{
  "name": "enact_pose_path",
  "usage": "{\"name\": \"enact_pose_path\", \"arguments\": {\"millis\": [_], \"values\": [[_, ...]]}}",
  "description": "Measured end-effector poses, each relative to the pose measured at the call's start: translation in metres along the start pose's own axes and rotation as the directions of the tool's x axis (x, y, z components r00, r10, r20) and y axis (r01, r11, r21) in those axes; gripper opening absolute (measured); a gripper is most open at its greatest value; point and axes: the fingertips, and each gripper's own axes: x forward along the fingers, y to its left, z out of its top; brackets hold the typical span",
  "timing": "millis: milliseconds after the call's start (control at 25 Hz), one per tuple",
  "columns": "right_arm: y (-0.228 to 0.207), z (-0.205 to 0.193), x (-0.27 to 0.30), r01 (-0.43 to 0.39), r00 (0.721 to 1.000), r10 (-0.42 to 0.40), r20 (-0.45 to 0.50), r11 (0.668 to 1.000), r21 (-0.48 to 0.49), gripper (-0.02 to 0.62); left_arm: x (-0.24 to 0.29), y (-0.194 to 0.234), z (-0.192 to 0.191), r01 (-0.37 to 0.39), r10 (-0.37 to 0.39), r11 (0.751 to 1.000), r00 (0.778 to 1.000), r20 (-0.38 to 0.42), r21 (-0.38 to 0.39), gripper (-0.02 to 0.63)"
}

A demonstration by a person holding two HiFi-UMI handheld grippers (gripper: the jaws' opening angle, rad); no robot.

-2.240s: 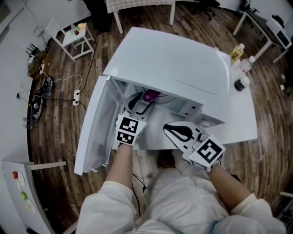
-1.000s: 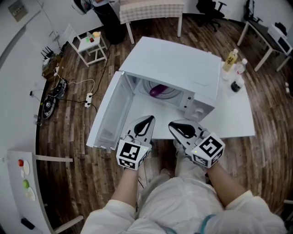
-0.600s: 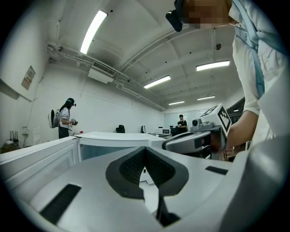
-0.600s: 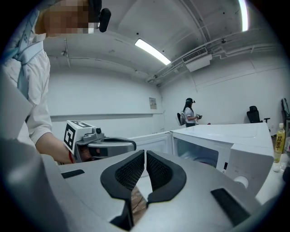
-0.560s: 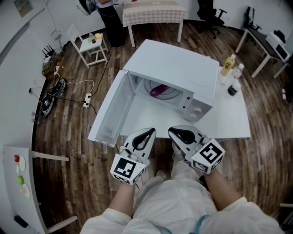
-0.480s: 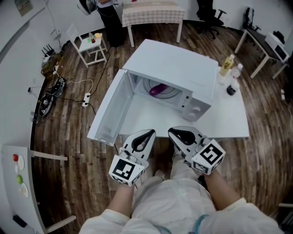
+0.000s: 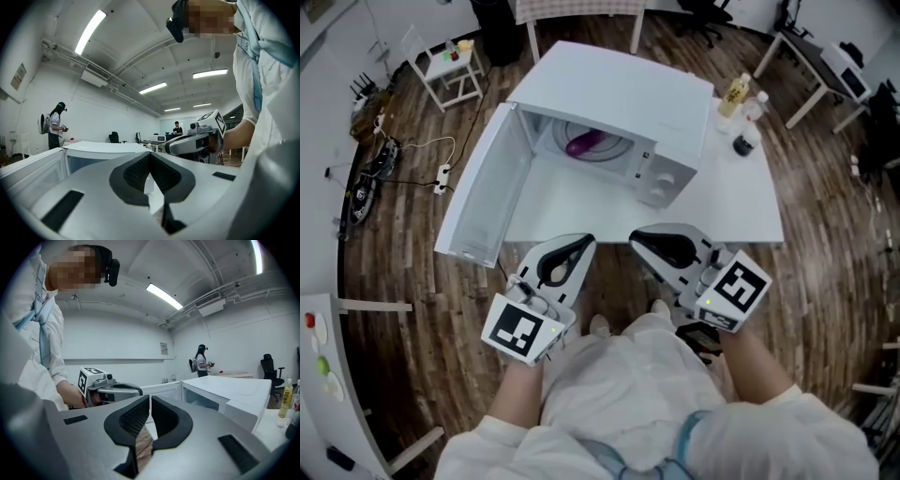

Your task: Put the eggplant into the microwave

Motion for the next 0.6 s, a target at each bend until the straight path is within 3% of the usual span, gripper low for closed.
{"name": "enact_pose_path", "arguments": {"millis": [600], "values": [[-0.003, -0.003, -0.039, 0.005, 1.0, -0.004, -0.01, 0.999, 0.037, 0.034, 0.037, -0.043, 0.005, 0.096, -0.096, 0.995, 0.995, -0.008, 0.018, 0.002]]}}
